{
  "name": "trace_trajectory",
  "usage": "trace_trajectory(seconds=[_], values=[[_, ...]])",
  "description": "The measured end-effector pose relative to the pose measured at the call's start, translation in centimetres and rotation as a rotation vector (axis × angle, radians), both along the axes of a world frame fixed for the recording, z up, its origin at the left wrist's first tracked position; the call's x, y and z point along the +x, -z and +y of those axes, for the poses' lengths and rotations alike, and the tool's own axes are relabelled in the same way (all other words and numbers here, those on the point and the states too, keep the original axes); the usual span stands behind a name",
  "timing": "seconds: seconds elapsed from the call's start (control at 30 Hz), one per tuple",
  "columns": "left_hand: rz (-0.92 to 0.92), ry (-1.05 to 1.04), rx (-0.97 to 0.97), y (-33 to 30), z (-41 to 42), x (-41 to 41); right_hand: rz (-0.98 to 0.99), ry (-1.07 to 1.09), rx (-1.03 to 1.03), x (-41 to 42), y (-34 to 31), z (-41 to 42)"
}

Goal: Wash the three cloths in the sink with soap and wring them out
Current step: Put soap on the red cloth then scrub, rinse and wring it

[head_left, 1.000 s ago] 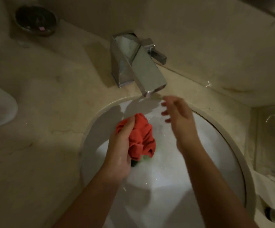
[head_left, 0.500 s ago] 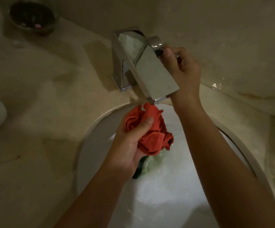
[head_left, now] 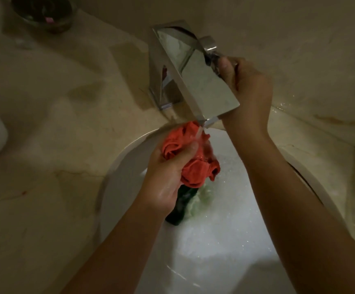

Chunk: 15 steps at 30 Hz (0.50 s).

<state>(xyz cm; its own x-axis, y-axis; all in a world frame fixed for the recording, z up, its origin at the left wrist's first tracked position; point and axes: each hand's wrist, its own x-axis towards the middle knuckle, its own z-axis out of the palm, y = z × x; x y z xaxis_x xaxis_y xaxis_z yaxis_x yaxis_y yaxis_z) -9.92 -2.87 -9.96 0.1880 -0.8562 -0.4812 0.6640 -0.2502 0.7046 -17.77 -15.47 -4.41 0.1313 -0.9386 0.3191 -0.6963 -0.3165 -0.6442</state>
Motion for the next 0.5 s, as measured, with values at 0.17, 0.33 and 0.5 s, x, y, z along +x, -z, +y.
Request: trace_trajectory(seconds=[0.17,0.33,0.5], values=[[0.007,-0.120,0.025,-0.9,-0.7,-1.0,-0.407,-0.219,0.187,-2.0,2.4,3.5],[-0.309,-0.234,-0.005,0.3,0.1,-2.4,-0.648,-0.150,0.475,0.2,6.3,12.3],[-0.790,-0.097,0.078,1.3,0.3,-1.5,-0.568,0.077,0.555,0.3,7.3,11.4]])
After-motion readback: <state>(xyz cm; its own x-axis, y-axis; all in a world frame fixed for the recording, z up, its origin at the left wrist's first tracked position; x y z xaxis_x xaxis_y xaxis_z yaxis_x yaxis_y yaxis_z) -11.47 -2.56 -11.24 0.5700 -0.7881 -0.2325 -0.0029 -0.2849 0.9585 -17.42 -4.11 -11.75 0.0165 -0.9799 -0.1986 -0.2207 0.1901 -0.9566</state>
